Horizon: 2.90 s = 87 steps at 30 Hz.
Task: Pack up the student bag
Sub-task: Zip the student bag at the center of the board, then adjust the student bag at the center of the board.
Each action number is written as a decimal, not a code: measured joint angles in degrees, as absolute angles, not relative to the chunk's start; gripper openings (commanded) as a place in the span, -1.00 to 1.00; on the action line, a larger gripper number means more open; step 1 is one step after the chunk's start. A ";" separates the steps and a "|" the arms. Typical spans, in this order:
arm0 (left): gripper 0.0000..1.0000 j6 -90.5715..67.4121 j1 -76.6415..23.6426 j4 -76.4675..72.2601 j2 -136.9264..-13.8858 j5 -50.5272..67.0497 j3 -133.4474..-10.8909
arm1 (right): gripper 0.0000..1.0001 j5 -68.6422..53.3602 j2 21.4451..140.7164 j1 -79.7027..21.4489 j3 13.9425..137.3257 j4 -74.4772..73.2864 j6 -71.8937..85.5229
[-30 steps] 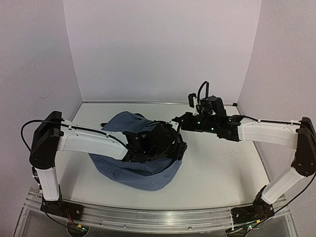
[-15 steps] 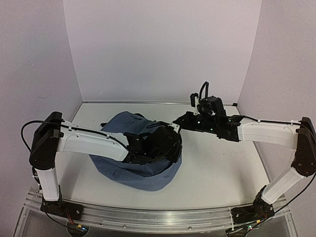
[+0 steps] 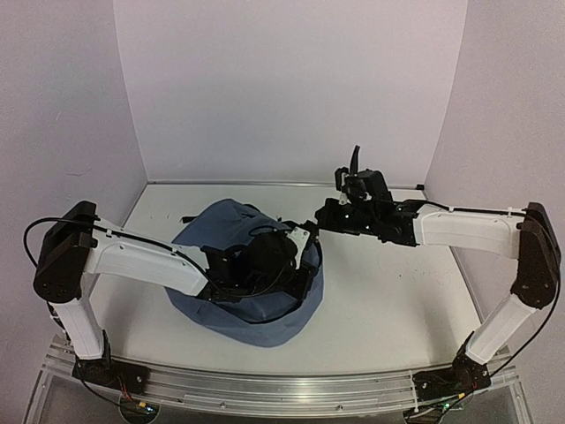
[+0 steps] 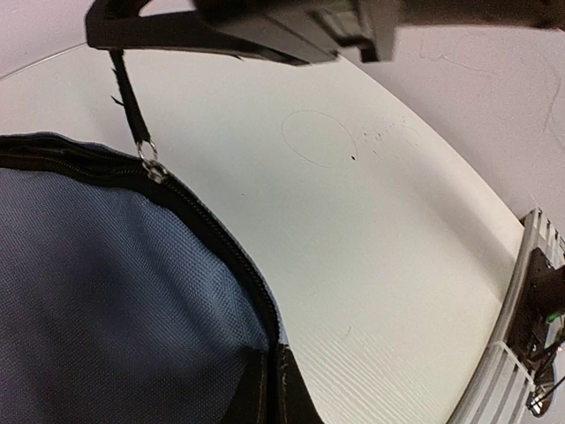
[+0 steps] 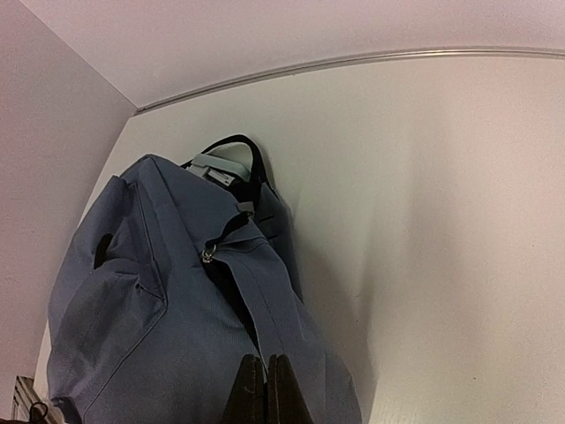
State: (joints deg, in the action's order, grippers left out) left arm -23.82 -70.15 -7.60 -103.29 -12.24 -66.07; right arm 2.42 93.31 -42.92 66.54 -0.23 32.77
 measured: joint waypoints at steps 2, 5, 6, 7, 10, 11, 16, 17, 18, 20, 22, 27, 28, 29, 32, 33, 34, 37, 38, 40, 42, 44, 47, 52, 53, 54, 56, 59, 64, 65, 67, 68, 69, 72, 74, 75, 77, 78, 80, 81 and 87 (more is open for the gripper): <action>-1.00 -23.35 -70.02 -8.38 -102.63 -10.30 -65.17 | -1.00 1.97 94.99 -42.96 68.34 -0.54 32.61; -1.00 -22.85 -69.67 -9.37 -102.07 -6.95 -64.18 | -1.00 0.73 97.58 -43.15 70.74 -1.17 32.37; -1.00 -22.85 -69.53 -9.69 -101.93 -5.67 -63.85 | -1.00 0.15 98.45 -43.19 71.55 -1.39 32.35; -1.00 -22.92 -69.40 -10.17 -101.78 -4.51 -63.47 | -1.00 -0.56 99.34 -43.20 72.40 -1.57 32.36; -1.00 -23.34 -69.11 -11.06 -101.51 -1.37 -62.72 | -1.00 -2.71 101.97 -43.20 74.84 -1.77 32.36; -1.00 -23.64 -69.02 -11.13 -101.51 -0.31 -62.72 | -1.00 -3.28 102.93 -43.20 75.74 -1.74 32.38; -0.99 -24.30 -68.95 -11.49 -101.51 3.25 -62.72 | -1.00 -5.46 107.16 -43.18 79.53 -1.31 32.30; -1.00 -24.33 -68.95 -11.59 -101.51 3.51 -62.72 | -1.00 -5.95 107.93 -43.18 80.21 -1.34 32.29; -1.00 -24.35 -68.95 -11.64 -101.51 3.71 -62.72 | -1.00 -6.52 108.67 -43.18 80.91 -1.42 32.29; -1.00 -24.43 -68.90 -11.69 -101.51 3.88 -62.72 | -1.00 -7.60 109.99 -43.19 82.19 -1.56 32.29; -0.99 -24.53 -68.80 -11.89 -101.51 4.00 -62.72 | -1.00 -8.42 111.22 -43.22 83.32 -1.59 32.31; -1.00 -25.01 -68.75 -11.94 -101.51 3.94 -62.72 | -0.93 -9.15 112.32 -43.22 84.66 -1.95 32.10; -0.96 -25.26 -68.71 -11.94 -101.51 3.89 -62.76 | -0.75 -9.30 112.39 -43.22 84.87 -2.01 31.99; -0.85 -25.51 -68.69 -11.82 -101.51 3.88 -62.83 | -0.53 -9.34 112.41 -43.22 84.97 -1.80 31.82; -0.16 -27.08 -69.30 -9.40 -101.49 3.67 -63.49 | 0.18 -9.36 112.32 -43.09 85.68 0.93 31.63; 0.00 -27.88 -69.55 -8.46 -101.33 3.27 -63.82 | 0.41 -9.43 111.93 -43.04 85.72 1.80 31.50; 0.15 -28.77 -69.70 -7.37 -100.99 2.97 -64.15 | 0.60 -9.57 111.29 -43.03 85.57 2.53 31.44; 0.43 -30.65 -69.00 -4.44 -98.73 2.79 -64.80 | 0.89 -9.34 107.19 -42.92 82.88 3.50 31.49; 0.49 -31.08 -68.23 -3.42 -97.48 2.77 -64.82 | 0.95 -8.86 104.62 -42.86 81.00 3.25 31.47; 0.59 -32.04 -66.06 -1.22 -94.55 2.61 -64.85 | 0.96 -7.67 99.37 -42.66 77.82 2.17 31.40; 0.69 -32.44 -63.15 1.32 -91.13 2.32 -65.22 | 0.96 -6.31 95.19 -42.49 75.77 1.45 31.56; 0.76 -32.71 -60.18 3.56 -88.53 1.92 -65.58 | 0.97 -4.58 91.01 -42.18 73.54 0.44 31.78; 0.85 -32.42 -54.90 8.51 -85.11 0.42 -65.91 | 0.97 -2.73 86.07 -41.76 69.76 -2.07 32.55; 0.91 -30.61 -42.68 16.15 -82.98 -1.24 -65.93 | 0.96 -2.97 81.82 -41.51 62.73 -6.31 35.65; 0.92 -29.86 -40.51 17.02 -82.97 -1.29 -65.78 | 0.95 -3.54 81.40 -41.57 61.13 -7.13 36.61; 0.93 -29.28 -38.24 17.73 -82.95 -1.37 -65.53 | 0.93 -4.11 81.04 -41.63 59.45 -7.71 37.48; 0.94 -27.90 -34.85 18.70 -82.94 -1.69 -64.91 | 0.87 -4.99 80.70 -41.95 56.51 -8.49 39.23; 0.94 -25.85 -33.15 20.20 -83.26 -3.04 -64.36 | 0.82 -6.11 80.51 -43.41 52.12 -9.56 42.00; 0.94 -22.93 -33.01 21.18 -87.91 -5.09 -64.38 | 0.71 -7.11 80.53 -46.34 50.00 -11.28 44.94; 0.94 -22.56 -33.01 21.21 -89.19 -5.27 -64.38 | 0.65 -7.14 80.61 -46.90 50.02 -11.00 45.23; 0.94 -22.28 -33.03 21.21 -91.29 -5.73 -64.36 | 0.47 -7.14 81.35 -47.98 50.24 -10.43 45.84; 0.93 -22.26 -33.04 21.19 -92.12 -5.98 -64.36 | 0.34 -7.16 82.26 -48.51 50.52 -10.11 45.87; 0.91 -22.28 -33.05 21.14 -92.67 -6.19 -64.36 | 0.21 -7.14 83.52 -49.01 51.09 -9.89 46.17; 0.45 -22.36 -33.06 20.78 -93.19 -6.18 -64.36 | -0.28 -7.05 87.45 -50.34 52.65 -9.36 46.19; -0.12 -22.36 -33.06 20.10 -93.19 -5.87 -64.29 | -0.61 -6.78 89.04 -51.01 53.30 -9.10 46.25; -0.38 -22.52 -33.06 19.48 -93.19 -5.66 -64.05 | -0.77 -6.63 89.27 -51.24 53.61 -9.11 46.19; -0.81 -22.40 -32.90 18.50 -93.13 -5.32 -63.28 | -1.00 -6.16 89.36 -51.47 54.29 -9.35 46.07; -0.89 -21.99 -32.70 17.98 -93.05 -5.06 -62.74 | -1.00 -5.82 89.34 -51.48 54.75 -9.53 46.28; -0.99 -21.81 -32.53 17.04 -92.40 -4.58 -61.54 | -1.00 -4.95 89.24 -51.52 55.56 -9.92 45.75; -0.99 -21.46 -32.53 16.40 -91.78 -4.21 -60.79 | -1.00 -4.52 89.06 -51.53 55.88 -10.23 45.49; -1.00 -20.46 -32.58 16.33 -84.47 1.79 -57.11 | -1.00 1.03 86.47 -51.65 60.94 -17.85 41.99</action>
State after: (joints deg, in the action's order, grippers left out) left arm -20.46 -32.58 16.33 -84.47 1.79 -57.11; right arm 1.03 86.47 -51.65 60.94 -17.85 41.99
